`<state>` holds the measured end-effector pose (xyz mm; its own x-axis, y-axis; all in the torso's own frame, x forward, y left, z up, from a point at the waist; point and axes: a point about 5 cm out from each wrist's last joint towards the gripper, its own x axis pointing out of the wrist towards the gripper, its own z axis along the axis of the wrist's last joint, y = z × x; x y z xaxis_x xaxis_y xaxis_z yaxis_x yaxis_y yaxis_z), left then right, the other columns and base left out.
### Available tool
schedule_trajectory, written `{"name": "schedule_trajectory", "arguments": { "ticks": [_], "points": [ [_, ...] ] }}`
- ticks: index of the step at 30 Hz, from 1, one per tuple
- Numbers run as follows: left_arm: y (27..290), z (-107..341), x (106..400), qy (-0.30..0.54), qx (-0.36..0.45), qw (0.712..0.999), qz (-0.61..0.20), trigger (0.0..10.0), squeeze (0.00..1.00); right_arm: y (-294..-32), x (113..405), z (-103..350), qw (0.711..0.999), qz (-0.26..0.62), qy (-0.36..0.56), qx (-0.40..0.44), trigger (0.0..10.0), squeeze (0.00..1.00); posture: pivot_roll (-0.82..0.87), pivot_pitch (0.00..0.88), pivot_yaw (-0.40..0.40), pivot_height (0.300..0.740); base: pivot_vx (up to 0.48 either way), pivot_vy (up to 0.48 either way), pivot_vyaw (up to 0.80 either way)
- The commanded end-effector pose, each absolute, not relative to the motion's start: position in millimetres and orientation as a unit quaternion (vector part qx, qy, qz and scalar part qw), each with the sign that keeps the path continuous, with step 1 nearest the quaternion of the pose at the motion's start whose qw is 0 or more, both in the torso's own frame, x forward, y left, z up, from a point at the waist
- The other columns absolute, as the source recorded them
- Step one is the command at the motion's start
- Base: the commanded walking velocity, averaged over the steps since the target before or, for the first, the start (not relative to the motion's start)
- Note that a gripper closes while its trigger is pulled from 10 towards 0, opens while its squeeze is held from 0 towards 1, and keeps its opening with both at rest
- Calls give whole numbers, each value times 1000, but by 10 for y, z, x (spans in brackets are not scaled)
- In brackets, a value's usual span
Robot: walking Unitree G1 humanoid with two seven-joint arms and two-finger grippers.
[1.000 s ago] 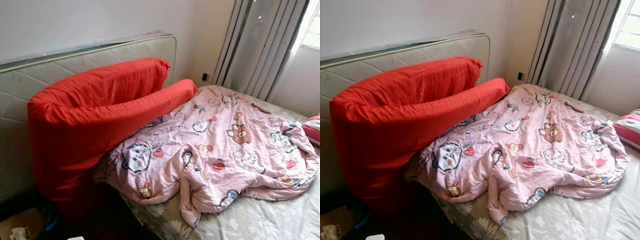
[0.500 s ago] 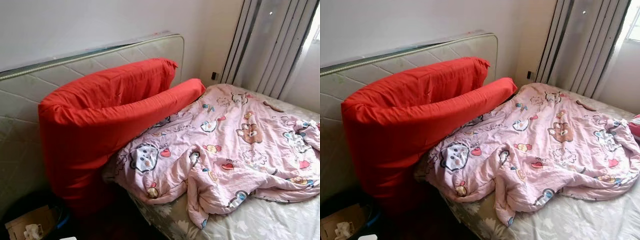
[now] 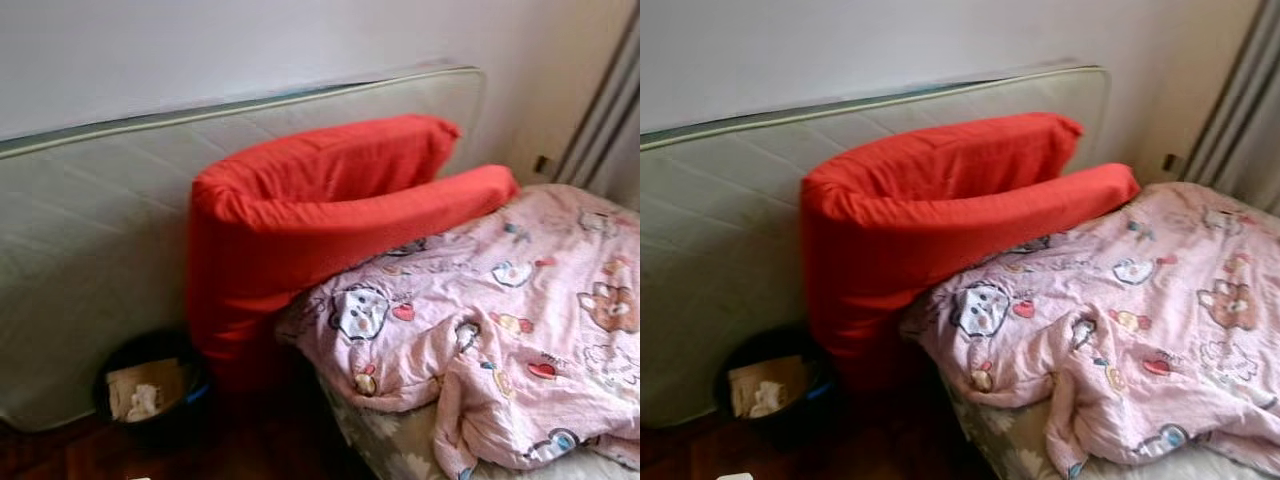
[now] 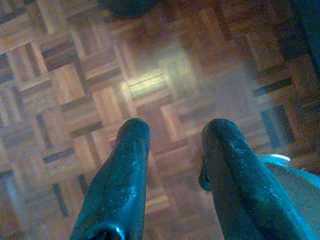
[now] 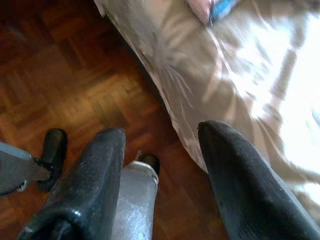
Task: Clean up the room
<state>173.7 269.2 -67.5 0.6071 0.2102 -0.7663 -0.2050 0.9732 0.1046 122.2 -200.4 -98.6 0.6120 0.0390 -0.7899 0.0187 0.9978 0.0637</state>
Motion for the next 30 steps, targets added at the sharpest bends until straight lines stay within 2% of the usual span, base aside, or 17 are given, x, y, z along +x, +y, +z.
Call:
{"name": "schedule_trajectory", "arguments": {
  "ticks": [1, 23, 30],
  "points": [
    [2681, -675, 1745, 430, 12, 896, 106, 10000, 0, -2009, 1157, -1006, 893, 1, 448, 37, 10000, 0, 29, 0, -29, 740, 0, 0, 0],
    [2670, -663, 1774, 424, 13, 899, 105, 10000, 0, -2031, 1180, -995, 895, 3, 446, 29, 10000, 0, 28, 0, -37, 740, 0, 0, 0],
    [2671, -659, 1782, 422, 12, 900, 106, 10000, 0, -2029, 1189, -992, 895, 4, 444, 31, 10000, 0, 27, 0, -38, 740, 34, 0, 639]
  ]
}}
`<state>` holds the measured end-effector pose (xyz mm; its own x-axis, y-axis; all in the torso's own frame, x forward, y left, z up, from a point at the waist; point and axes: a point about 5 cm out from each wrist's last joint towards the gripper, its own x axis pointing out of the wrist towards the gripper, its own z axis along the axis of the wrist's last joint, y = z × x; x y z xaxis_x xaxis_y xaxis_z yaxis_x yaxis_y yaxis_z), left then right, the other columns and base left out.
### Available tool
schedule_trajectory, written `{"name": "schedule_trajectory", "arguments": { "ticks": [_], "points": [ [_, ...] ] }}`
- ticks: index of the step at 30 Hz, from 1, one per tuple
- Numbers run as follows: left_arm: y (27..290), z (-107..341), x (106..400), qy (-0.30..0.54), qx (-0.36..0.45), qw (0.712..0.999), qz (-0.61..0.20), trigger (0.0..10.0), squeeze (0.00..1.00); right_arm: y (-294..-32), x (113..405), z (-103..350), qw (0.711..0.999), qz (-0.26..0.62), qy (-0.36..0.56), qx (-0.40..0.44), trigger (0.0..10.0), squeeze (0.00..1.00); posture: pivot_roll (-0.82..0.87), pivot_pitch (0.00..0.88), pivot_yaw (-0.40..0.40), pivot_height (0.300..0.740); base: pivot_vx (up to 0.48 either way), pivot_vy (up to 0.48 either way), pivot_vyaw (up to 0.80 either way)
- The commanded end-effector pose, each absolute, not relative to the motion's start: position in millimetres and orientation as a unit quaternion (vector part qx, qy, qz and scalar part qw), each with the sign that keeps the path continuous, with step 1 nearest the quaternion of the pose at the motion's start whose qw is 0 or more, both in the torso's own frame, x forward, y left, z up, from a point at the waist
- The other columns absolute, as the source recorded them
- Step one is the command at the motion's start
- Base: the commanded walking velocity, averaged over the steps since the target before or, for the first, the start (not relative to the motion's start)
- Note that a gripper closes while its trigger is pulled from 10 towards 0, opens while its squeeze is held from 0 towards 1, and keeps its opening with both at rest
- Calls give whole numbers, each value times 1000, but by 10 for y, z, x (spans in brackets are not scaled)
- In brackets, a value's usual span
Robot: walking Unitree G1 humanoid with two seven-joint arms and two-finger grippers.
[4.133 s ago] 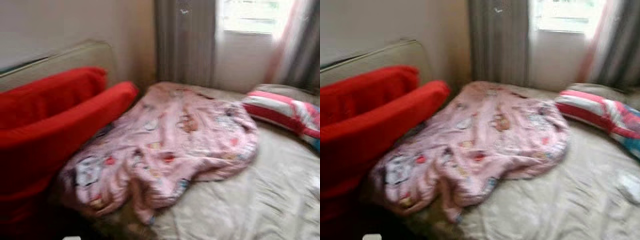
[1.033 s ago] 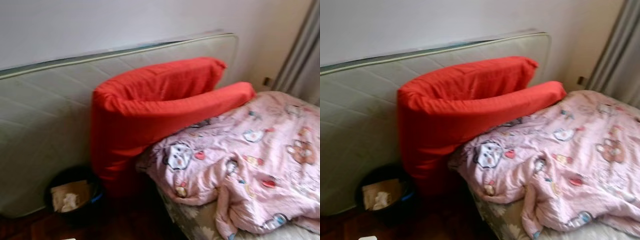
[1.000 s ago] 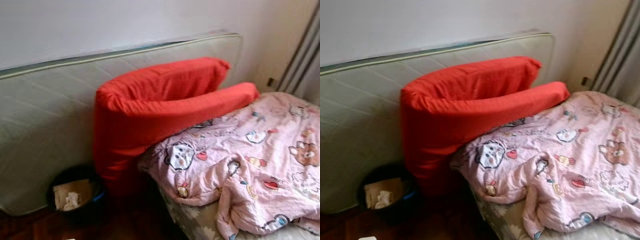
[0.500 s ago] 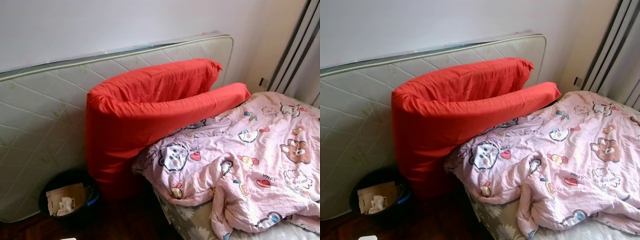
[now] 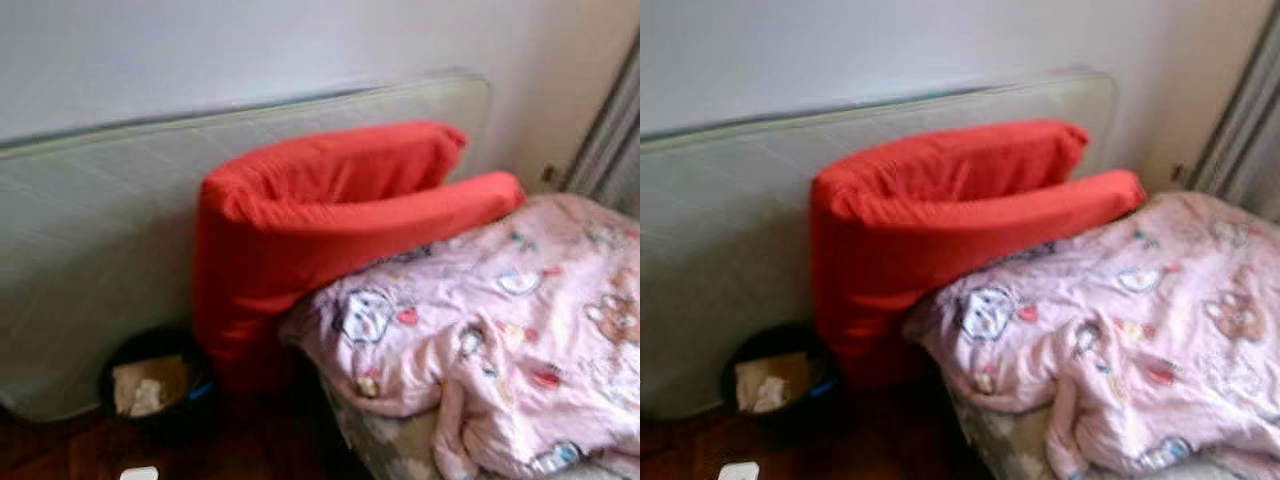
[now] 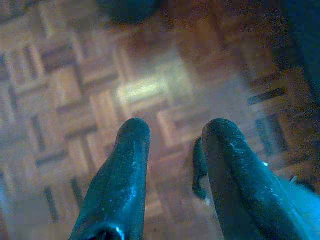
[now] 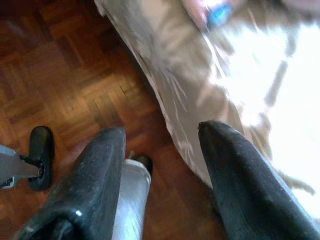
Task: Clean up the room
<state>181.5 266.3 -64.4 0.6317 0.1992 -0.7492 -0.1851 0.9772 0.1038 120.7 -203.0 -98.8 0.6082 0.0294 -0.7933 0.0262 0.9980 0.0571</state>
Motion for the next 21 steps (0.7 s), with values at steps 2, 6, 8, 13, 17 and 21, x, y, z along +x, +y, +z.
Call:
{"name": "schedule_trajectory", "arguments": {
  "ticks": [2, 6, 8, 13, 17, 21],
  "points": [
    [2670, -658, 1783, 422, 12, 900, 106, 10000, 0, -2028, 1188, -993, 896, 0, 443, 37, 10000, 0, 26, 0, -38, 740, 247, 0, 0],
    [2669, -658, 1786, 422, 13, 900, 105, 10000, 0, -2031, 1190, -991, 896, -3, 442, 38, 10000, 0, 25, 0, -38, 740, 252, 0, 0],
    [2669, -657, 1787, 421, 12, 901, 106, 10000, 0, -2032, 1191, -990, 897, -4, 441, 39, 10000, 0, 25, 0, -38, 740, 249, 0, 0],
    [2666, -654, 1790, 417, 6, 903, 109, 10000, 0, -2034, 1193, -988, 898, -7, 439, 43, 10000, 0, 25, 0, -40, 740, 48, 0, 0],
    [2664, -656, 1789, 417, 4, 902, 111, 10000, 0, -2035, 1191, -989, 897, -9, 439, 46, 10000, 0, 27, 0, -42, 740, 0, 0, 0],
    [2661, -658, 1789, 419, 3, 901, 110, 10000, 0, -2044, 1183, -995, 895, -14, 444, 44, 10000, 0, 26, 0, -42, 740, 0, 0, -225]
  ]
}}
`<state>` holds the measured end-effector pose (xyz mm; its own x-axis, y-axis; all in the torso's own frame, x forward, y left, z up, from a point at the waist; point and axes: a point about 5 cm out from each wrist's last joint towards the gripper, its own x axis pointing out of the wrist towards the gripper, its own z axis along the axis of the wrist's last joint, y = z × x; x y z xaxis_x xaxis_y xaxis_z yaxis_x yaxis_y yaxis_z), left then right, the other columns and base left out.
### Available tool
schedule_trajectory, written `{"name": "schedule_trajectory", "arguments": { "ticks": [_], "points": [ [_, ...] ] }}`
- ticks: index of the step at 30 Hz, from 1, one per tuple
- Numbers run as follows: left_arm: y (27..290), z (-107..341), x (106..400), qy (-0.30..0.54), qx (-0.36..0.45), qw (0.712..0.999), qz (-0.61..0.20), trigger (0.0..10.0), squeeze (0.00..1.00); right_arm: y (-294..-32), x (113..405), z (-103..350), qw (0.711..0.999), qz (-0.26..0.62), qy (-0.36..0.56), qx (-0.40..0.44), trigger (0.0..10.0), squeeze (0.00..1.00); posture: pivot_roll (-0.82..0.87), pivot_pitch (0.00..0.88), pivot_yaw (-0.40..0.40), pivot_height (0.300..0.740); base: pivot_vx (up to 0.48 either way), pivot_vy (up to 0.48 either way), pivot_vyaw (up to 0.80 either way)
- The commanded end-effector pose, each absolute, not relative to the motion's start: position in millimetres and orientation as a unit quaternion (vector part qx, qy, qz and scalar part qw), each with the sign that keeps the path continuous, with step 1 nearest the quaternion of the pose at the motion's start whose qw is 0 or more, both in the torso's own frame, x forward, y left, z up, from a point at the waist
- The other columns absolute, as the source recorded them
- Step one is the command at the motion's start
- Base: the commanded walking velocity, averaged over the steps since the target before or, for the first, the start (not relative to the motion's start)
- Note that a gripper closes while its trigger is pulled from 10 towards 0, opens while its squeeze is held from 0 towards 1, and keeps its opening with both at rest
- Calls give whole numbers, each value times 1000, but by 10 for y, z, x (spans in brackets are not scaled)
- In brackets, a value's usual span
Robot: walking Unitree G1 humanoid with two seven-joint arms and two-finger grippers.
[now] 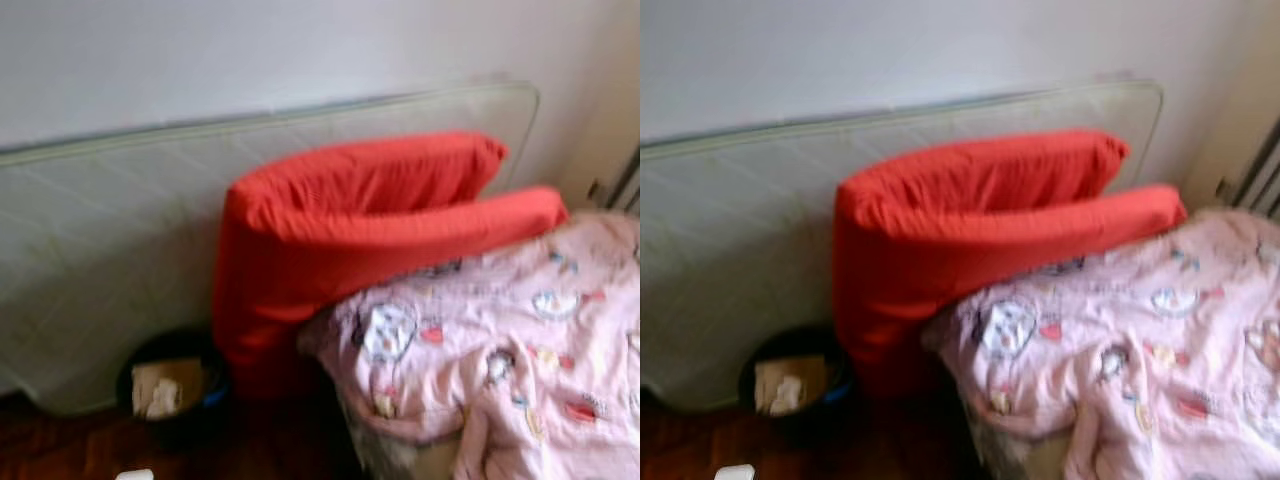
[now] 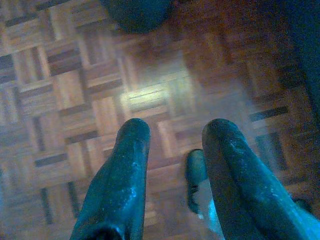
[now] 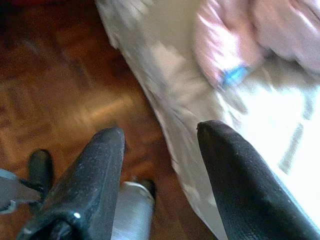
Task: Clean up the room
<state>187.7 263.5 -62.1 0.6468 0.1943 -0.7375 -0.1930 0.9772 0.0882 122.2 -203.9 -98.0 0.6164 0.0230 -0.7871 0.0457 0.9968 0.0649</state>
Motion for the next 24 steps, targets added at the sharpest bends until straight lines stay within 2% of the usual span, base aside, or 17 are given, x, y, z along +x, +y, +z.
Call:
{"name": "schedule_trajectory", "arguments": {
  "ticks": [1, 18, 24],
  "points": [
    [2661, -659, 1789, 419, 3, 901, 110, 10000, 0, -2043, 1182, -996, 894, -17, 444, 48, 10000, 0, 25, 0, -42, 740, 0, 345, -725],
    [2654, -658, 1795, 419, 4, 901, 111, 10000, 0, -2047, 1186, -995, 894, -13, 446, 48, 10000, 0, 33, 0, -47, 740, 0, 383, -743],
    [2655, -653, 1799, 415, 4, 903, 108, 10000, 0, -2045, 1186, -995, 894, -13, 445, 48, 10000, 0, 35, 0, -46, 740, 0, 0, -738]
  ]
}}
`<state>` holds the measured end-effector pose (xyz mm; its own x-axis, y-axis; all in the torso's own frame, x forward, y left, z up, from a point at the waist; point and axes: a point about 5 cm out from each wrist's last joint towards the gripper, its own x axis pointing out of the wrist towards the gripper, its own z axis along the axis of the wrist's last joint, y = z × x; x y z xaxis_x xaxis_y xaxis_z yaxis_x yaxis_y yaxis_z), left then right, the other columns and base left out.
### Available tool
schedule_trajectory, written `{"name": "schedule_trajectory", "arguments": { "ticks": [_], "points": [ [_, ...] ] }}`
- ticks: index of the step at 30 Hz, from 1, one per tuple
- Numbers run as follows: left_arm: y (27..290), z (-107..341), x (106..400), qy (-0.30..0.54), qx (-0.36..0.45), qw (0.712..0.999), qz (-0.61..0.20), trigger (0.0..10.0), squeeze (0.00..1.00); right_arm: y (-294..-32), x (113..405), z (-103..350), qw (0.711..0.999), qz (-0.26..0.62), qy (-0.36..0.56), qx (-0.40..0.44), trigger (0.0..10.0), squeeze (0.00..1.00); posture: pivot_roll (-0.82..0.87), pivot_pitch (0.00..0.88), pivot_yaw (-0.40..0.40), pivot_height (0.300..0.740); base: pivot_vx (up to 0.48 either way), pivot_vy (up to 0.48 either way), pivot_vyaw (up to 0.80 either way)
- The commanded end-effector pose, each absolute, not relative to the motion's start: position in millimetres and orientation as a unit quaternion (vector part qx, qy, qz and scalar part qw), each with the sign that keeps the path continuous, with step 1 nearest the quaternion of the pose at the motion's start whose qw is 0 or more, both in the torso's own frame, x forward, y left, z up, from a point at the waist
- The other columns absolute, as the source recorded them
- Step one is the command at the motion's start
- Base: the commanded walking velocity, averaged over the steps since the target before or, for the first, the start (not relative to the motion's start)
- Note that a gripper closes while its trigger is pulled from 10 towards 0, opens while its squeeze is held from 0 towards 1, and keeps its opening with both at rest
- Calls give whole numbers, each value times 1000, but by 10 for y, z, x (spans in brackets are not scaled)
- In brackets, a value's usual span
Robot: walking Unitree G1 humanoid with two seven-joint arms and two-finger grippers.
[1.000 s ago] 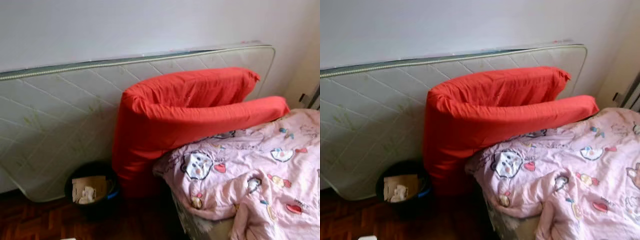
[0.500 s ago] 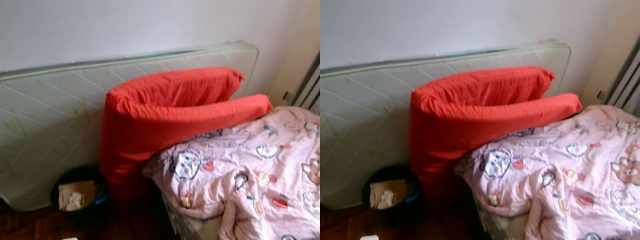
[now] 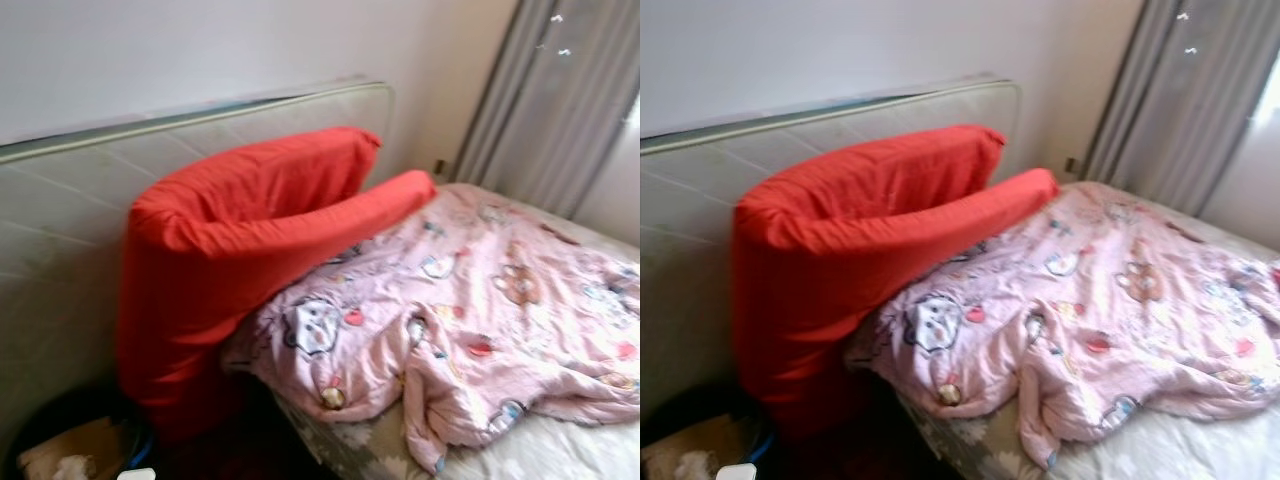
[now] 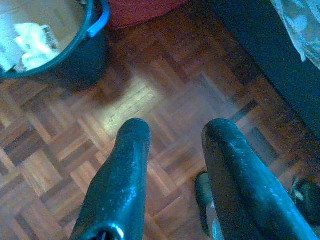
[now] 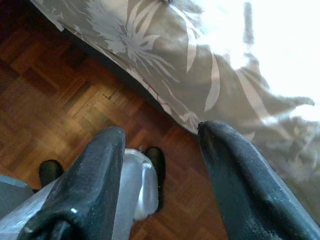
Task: Clean up the room
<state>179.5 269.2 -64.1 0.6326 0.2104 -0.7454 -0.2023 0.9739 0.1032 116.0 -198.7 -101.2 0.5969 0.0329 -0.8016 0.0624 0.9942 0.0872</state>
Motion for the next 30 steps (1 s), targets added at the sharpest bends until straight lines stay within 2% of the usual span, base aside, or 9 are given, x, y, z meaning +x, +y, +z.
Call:
{"name": "schedule_trajectory", "arguments": {
  "ticks": [1, 16, 30],
  "points": [
    [2654, -653, 1799, 414, 3, 904, 108, 10000, 0, -2045, 1186, -995, 894, -13, 445, 48, 10000, 0, 35, 0, -46, 740, 0, 0, -469],
    [2660, -654, 1791, 415, 4, 904, 103, 10000, 0, -2029, 1178, -998, 895, -17, 443, 50, 10000, 0, 34, 0, -40, 740, 0, 0, -31],
    [2672, -655, 1777, 417, 9, 903, 97, 10000, 0, -2008, 1159, -1009, 893, -17, 447, 54, 10000, 0, 36, 0, -31, 740, 0, 0, -746]
  ]
}}
